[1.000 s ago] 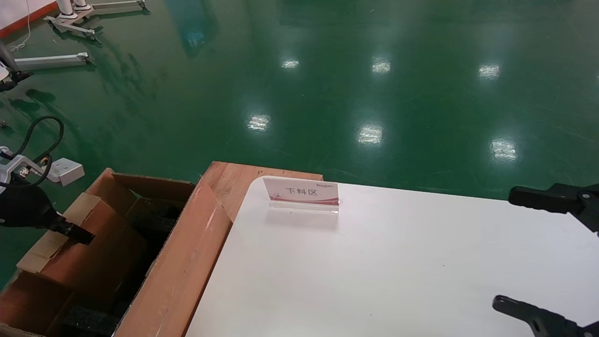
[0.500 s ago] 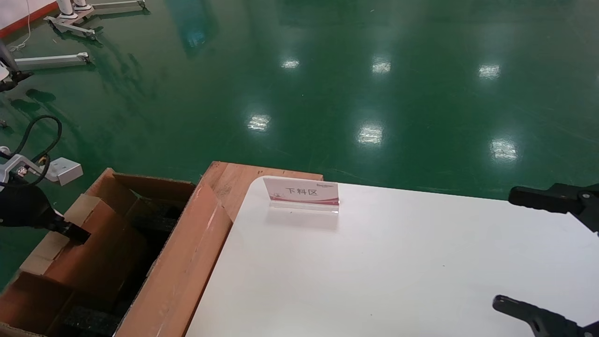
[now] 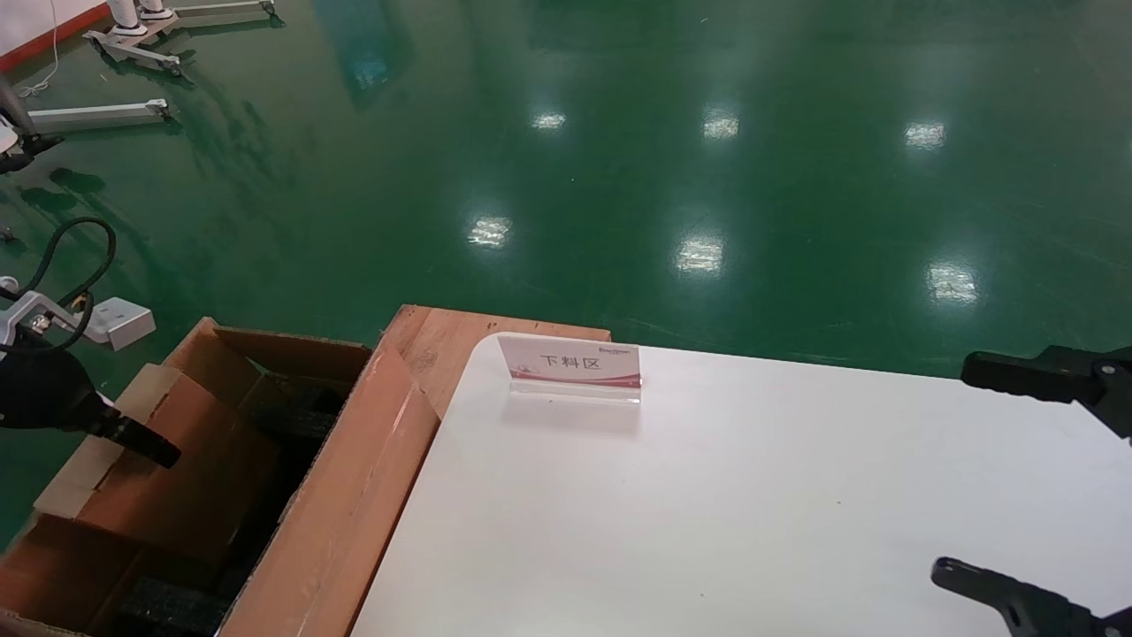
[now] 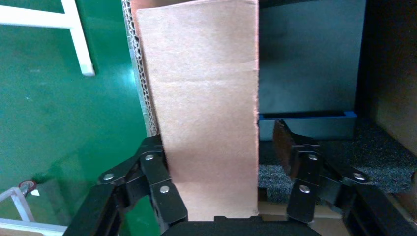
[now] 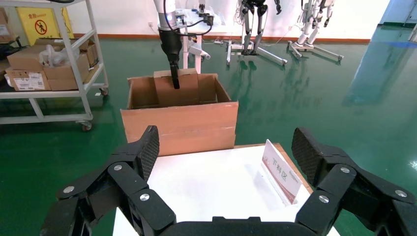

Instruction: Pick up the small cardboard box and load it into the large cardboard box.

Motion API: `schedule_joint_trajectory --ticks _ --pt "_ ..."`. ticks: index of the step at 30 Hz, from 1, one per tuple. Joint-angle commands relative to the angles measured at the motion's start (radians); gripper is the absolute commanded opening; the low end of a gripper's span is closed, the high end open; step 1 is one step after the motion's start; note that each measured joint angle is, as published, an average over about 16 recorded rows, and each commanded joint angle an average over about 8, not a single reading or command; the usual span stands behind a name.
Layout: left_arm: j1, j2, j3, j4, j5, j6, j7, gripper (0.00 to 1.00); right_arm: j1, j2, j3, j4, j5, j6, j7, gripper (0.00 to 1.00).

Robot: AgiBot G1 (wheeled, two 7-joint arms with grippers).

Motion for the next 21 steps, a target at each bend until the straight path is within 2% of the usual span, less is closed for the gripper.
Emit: schedule_joint_trajectory --ticks 1,8,17,21 --pt "0.0 0.0 0.0 0.0 0.0 0.0 0.0 1.0 0.0 0.0 0.0 0.0 0.0 0.0 0.0 1.0" --pt "-0.024 0.0 -0.01 -0.002 -0.014 0.004 0.025 1.0 0.0 0.0 0.0 0.0 0.0 0.0 0.0 1.0" --pt "-0.104 0.024 -0.002 -0.014 0.001 0.07 0.063 1.0 0.0 0.0 0.0 -0.001 0.0 0.0 0.0 1.0" --pt "-0.172 0.044 -0.014 -0.047 -0.011 0.099 0.138 1.0 0.001 0.0 -0.001 -0.001 0.0 0.0 -0.001 1.0"
